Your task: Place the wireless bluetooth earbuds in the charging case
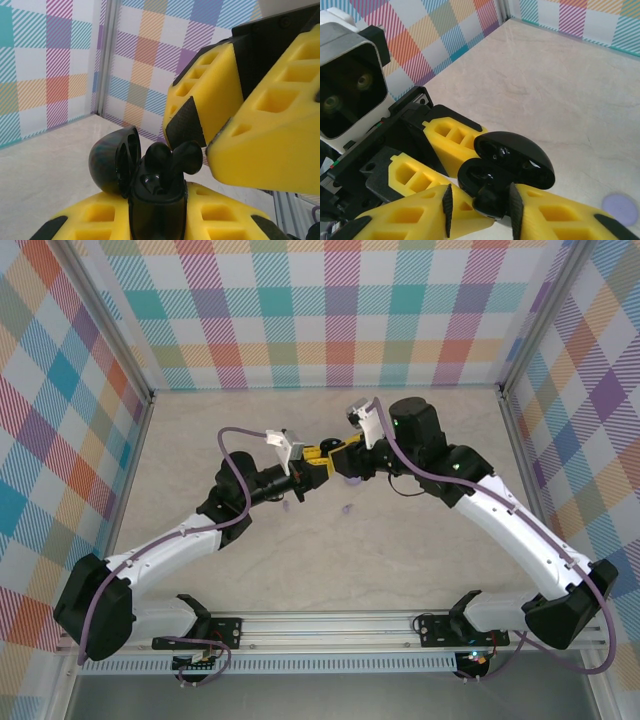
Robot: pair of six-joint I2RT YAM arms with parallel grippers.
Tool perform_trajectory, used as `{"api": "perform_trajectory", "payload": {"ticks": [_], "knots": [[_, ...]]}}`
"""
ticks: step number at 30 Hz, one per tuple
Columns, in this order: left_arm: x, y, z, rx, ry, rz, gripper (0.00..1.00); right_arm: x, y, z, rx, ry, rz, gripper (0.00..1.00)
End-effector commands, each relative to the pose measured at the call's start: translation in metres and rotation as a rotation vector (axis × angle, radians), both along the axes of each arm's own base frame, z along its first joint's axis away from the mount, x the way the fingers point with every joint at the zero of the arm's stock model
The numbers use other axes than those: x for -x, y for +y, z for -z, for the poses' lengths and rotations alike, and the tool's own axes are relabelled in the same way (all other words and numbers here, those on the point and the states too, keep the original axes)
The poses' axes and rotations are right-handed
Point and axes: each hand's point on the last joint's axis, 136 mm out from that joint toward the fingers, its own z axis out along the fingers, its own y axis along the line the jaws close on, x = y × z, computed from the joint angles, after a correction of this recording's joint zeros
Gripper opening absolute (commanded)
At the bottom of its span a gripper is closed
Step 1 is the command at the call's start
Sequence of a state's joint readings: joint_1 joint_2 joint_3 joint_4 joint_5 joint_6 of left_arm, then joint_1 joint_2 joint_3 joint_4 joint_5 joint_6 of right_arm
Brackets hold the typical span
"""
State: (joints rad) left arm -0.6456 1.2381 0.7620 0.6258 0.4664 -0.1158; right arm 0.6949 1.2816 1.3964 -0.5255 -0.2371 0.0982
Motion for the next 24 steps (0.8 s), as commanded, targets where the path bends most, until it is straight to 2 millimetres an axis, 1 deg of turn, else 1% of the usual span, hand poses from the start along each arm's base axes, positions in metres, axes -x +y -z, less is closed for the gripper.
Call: {"api": "perform_trajectory", "payload": {"ticks": [1, 3, 6, 11, 13, 20, 24], "knots": [[0.003, -0.004, -0.034, 0.058, -0.07, 0.021, 0.0, 0.009, 0.004, -0.007, -0.014, 0.03, -0.033, 0.42], [0.001, -0.004, -0.031, 0.048, -0.061, 0.012, 0.0, 0.007, 0.001, -0.011, -0.015, 0.032, -0.005, 0.43], [-0.001, -0.004, -0.029, 0.046, -0.057, 0.005, 0.0, 0.003, -0.006, -0.012, 0.007, 0.043, 0.042, 0.45], [-0.002, -0.003, -0.028, 0.037, -0.057, 0.0, 0.0, -0.006, -0.025, -0.01, 0.05, 0.045, 0.159, 0.45], [-0.001, -0.003, -0.028, 0.034, -0.058, 0.002, 0.0, -0.006, -0.03, -0.01, 0.061, 0.041, 0.184, 0.44], [0.0, -0.002, -0.026, 0.019, -0.057, -0.004, 0.0, -0.007, -0.037, -0.011, 0.063, 0.033, 0.217, 0.42], [0.0, -0.001, -0.026, 0.014, -0.057, -0.003, 0.0, -0.007, -0.034, -0.01, 0.062, 0.036, 0.202, 0.41]]}}
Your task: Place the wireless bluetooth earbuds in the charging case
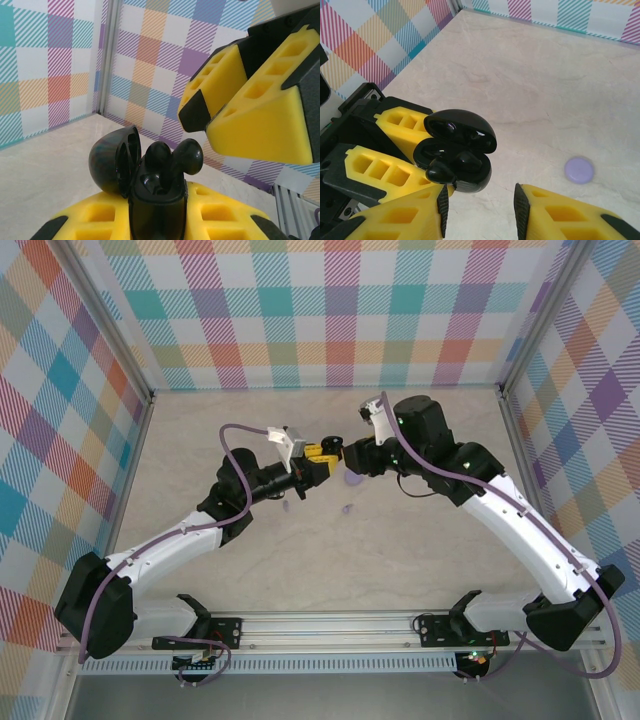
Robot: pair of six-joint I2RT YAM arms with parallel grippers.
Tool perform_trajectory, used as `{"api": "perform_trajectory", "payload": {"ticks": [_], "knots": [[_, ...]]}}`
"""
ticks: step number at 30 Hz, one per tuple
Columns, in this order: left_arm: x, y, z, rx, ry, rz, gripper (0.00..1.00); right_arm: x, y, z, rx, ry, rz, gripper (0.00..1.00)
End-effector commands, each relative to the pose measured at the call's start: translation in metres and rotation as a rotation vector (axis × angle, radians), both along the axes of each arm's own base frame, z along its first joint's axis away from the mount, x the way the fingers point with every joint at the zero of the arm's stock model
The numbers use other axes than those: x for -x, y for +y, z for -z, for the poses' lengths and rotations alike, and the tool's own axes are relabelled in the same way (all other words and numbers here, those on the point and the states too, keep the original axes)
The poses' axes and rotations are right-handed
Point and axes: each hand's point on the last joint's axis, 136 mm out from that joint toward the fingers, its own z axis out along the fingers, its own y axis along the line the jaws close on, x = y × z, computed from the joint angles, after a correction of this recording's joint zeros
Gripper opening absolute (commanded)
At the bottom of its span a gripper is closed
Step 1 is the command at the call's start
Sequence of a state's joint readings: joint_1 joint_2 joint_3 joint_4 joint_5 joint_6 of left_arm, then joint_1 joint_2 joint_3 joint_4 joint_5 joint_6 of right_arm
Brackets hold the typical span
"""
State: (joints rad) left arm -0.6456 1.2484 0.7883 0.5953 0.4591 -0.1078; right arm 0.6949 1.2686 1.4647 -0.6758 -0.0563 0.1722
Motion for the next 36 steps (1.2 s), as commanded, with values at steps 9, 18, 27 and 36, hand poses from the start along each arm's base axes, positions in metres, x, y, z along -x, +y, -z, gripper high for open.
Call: {"api": "perform_trajectory", "payload": {"ticks": [9, 18, 27, 36], "knots": [[0.01, 0.0, -0.031, 0.037, -0.08, 0.025, 0.0, -0.004, -0.005, 0.003, 0.043, -0.002, 0.027, 0.38], [0.008, -0.001, -0.03, 0.034, -0.072, 0.026, 0.0, 0.006, 0.011, 0.0, 0.004, 0.018, -0.075, 0.37], [0.004, -0.003, -0.024, 0.013, -0.057, 0.022, 0.0, 0.016, 0.022, -0.004, -0.032, 0.033, -0.158, 0.37], [-0.004, 0.0, -0.02, -0.005, -0.04, -0.026, 0.0, 0.009, 0.008, -0.009, -0.012, -0.005, -0.074, 0.37]]}}
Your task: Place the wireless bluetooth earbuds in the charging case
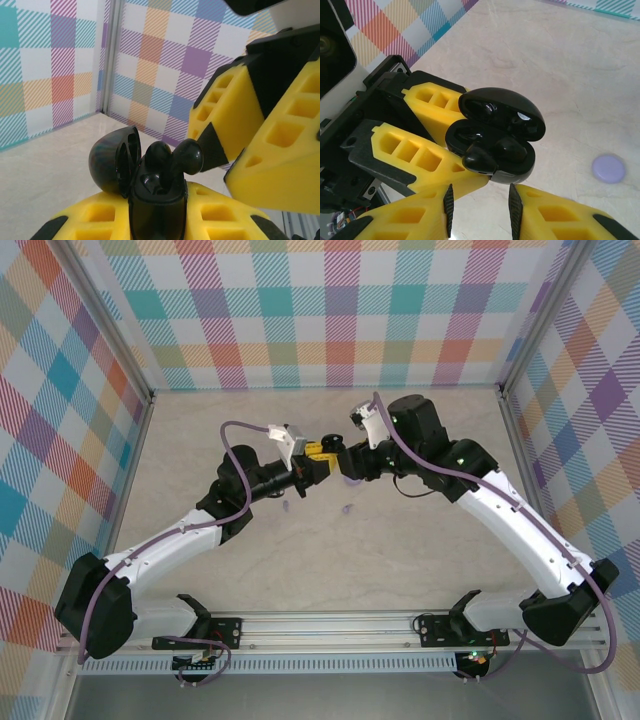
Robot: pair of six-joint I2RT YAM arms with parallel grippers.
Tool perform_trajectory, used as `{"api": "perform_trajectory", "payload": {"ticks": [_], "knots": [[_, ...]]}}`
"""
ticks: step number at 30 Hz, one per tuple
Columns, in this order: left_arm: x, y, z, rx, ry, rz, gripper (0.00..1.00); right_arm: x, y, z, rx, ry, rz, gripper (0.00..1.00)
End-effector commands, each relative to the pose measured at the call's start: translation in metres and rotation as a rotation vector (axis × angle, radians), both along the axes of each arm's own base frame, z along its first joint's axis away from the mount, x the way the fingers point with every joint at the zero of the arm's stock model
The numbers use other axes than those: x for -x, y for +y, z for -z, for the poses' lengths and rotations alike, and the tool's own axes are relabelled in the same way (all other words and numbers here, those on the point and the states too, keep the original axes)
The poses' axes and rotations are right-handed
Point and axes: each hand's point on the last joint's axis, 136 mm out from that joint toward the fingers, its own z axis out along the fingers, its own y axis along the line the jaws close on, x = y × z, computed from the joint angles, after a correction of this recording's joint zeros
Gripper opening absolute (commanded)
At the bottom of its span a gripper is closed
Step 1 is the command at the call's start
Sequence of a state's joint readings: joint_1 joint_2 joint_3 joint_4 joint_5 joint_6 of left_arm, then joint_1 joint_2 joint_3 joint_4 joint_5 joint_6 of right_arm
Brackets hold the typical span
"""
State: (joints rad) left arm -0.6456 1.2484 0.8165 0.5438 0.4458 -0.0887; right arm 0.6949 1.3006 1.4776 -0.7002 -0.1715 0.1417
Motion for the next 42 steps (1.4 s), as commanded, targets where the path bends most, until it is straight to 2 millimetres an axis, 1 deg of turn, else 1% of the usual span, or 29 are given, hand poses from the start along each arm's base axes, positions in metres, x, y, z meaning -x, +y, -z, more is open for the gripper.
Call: {"api": "perform_trajectory", "payload": {"ticks": [1, 2, 5, 9, 12, 21, 27, 42], "knots": [[0.0, 0.0, -0.018, 0.018, -0.042, -0.013, 0.0, -0.007, -0.014, -0.016, 0.008, -0.064, 0.081, 0.37], [0.0, 0.001, -0.019, 0.019, -0.045, -0.016, 0.0, -0.01, -0.018, -0.015, 0.021, -0.069, 0.11, 0.37], [0.001, 0.001, -0.021, 0.023, -0.048, -0.008, 0.0, -0.016, -0.025, -0.012, 0.048, -0.071, 0.161, 0.29], [0.005, 0.0, -0.024, 0.027, -0.056, 0.006, 0.0, -0.016, -0.023, -0.01, 0.045, -0.06, 0.153, 0.16], [0.007, 0.0, -0.026, 0.029, -0.059, 0.017, 0.0, -0.014, -0.017, -0.01, 0.031, -0.052, 0.12, 0.11], [0.015, -0.004, -0.028, 0.043, -0.068, 0.066, 0.0, -0.014, -0.006, -0.012, 0.008, -0.04, 0.082, 0.07], [0.015, -0.003, -0.029, 0.044, -0.068, 0.064, 0.0, -0.007, 0.001, -0.013, -0.015, -0.023, 0.03, 0.07], [0.01, -0.003, -0.025, 0.035, -0.056, 0.046, 0.0, 0.004, 0.012, -0.013, -0.041, 0.014, -0.052, 0.1]]}}
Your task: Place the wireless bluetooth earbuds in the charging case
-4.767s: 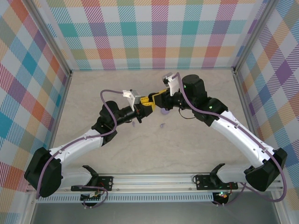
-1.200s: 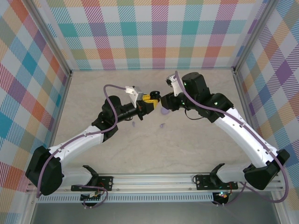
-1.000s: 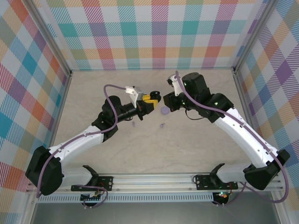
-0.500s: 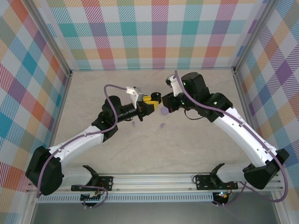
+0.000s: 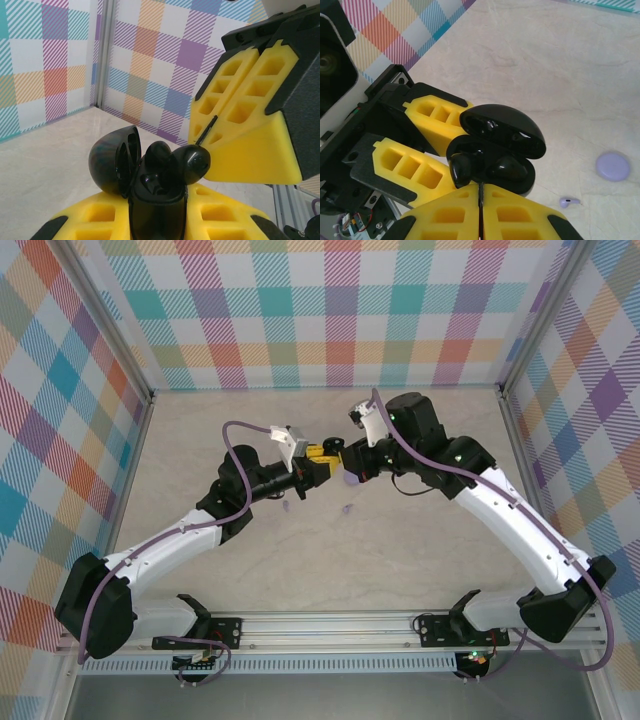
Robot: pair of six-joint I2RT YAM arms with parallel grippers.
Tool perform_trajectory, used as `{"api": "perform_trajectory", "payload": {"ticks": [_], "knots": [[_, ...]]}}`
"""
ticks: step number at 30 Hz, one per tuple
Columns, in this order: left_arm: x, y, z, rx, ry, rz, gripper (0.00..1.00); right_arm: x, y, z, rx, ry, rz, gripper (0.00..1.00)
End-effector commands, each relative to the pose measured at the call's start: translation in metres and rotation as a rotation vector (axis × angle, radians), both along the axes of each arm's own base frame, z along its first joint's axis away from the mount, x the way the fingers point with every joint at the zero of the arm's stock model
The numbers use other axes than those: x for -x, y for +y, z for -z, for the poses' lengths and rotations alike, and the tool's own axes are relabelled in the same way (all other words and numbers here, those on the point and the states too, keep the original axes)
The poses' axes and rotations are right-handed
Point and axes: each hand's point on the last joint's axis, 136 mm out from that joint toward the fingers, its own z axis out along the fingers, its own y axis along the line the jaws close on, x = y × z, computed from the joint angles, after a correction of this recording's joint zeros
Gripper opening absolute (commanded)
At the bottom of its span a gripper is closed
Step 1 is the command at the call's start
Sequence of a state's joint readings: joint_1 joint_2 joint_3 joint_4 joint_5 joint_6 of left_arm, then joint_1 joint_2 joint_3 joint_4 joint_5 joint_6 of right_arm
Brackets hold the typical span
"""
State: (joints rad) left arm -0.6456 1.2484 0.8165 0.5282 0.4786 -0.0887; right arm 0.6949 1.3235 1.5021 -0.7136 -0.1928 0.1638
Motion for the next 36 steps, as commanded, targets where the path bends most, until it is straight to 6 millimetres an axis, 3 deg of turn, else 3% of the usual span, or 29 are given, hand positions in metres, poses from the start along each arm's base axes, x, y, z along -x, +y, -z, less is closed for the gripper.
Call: {"api": "perform_trajectory", "payload": {"ticks": [1, 19, 23, 29, 36], "knots": [[0.006, -0.001, -0.029, 0.047, -0.068, 0.015, 0.0, 0.004, 0.008, -0.013, -0.031, -0.016, -0.051, 0.1], [0.01, -0.006, -0.028, 0.03, -0.07, 0.058, 0.0, 0.005, 0.018, -0.011, -0.028, 0.037, -0.091, 0.14], [0.004, -0.003, -0.023, 0.02, -0.049, 0.022, 0.0, 0.008, 0.015, -0.019, -0.047, 0.014, -0.083, 0.17], [0.005, -0.002, -0.017, -0.008, -0.047, 0.03, 0.0, -0.002, -0.015, -0.035, -0.045, -0.055, 0.061, 0.23], [0.021, -0.006, -0.029, 0.0, -0.087, 0.131, 0.0, -0.02, -0.051, -0.024, -0.1, 0.057, 0.124, 0.26]]}}
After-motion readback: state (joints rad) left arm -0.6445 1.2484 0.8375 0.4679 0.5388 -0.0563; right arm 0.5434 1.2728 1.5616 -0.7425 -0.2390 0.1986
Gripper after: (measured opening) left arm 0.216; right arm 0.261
